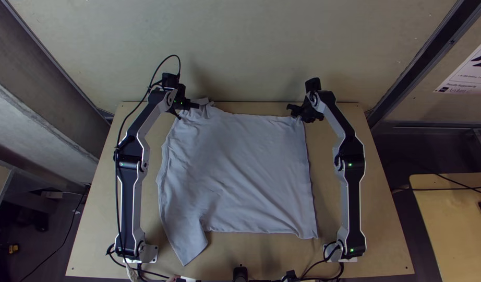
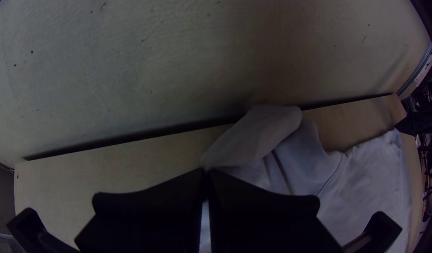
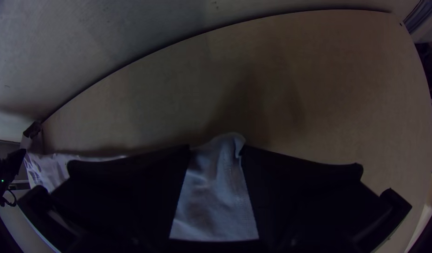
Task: Fold the t-shirt
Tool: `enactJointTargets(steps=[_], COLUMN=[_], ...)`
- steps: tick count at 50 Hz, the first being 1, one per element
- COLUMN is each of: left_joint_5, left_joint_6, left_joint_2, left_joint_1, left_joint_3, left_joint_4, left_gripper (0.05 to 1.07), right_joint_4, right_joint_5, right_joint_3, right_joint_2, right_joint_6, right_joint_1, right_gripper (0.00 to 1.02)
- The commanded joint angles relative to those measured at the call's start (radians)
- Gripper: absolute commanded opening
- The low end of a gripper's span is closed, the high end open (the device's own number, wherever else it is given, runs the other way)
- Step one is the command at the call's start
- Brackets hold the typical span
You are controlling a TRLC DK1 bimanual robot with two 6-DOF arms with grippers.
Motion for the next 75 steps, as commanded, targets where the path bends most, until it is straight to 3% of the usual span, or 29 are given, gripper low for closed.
enactJointTargets(steps=[1, 8, 10, 18, 35, 75], left_joint_5=[0.008, 0.008, 0.008, 0.011, 0.051, 0.102], left_joint_6=[-0.006, -0.011, -0.013, -0.046, -0.072, -0.074], left_joint_2=[-0.050, -0.061, -0.067, -0.102, -0.125, -0.407], left_joint_1=[0.008, 0.010, 0.010, 0.022, 0.057, 0.076], left_joint_3=[-0.006, -0.006, -0.011, -0.032, -0.032, -0.391], left_joint_4=[-0.011, -0.025, -0.028, -0.032, -0.032, -0.063], left_gripper=[0.08, 0.08, 0.08, 0.08, 0.08, 0.08], right_joint_4=[0.019, 0.035, 0.035, 0.048, 0.111, -0.044], right_joint_5=[0.001, 0.050, 0.081, 0.141, 0.146, 0.169], right_joint_3=[0.026, 0.026, 0.027, 0.038, 0.038, -0.111], right_joint_2=[0.039, 0.039, 0.036, 0.016, -0.061, -0.198], right_joint_6=[-0.022, -0.069, -0.089, -0.103, -0.120, -0.164], right_joint_1=[0.006, 0.004, 0.004, -0.008, -0.035, -0.019], right_gripper=[0.09, 0.08, 0.02, 0.03, 0.03, 0.03])
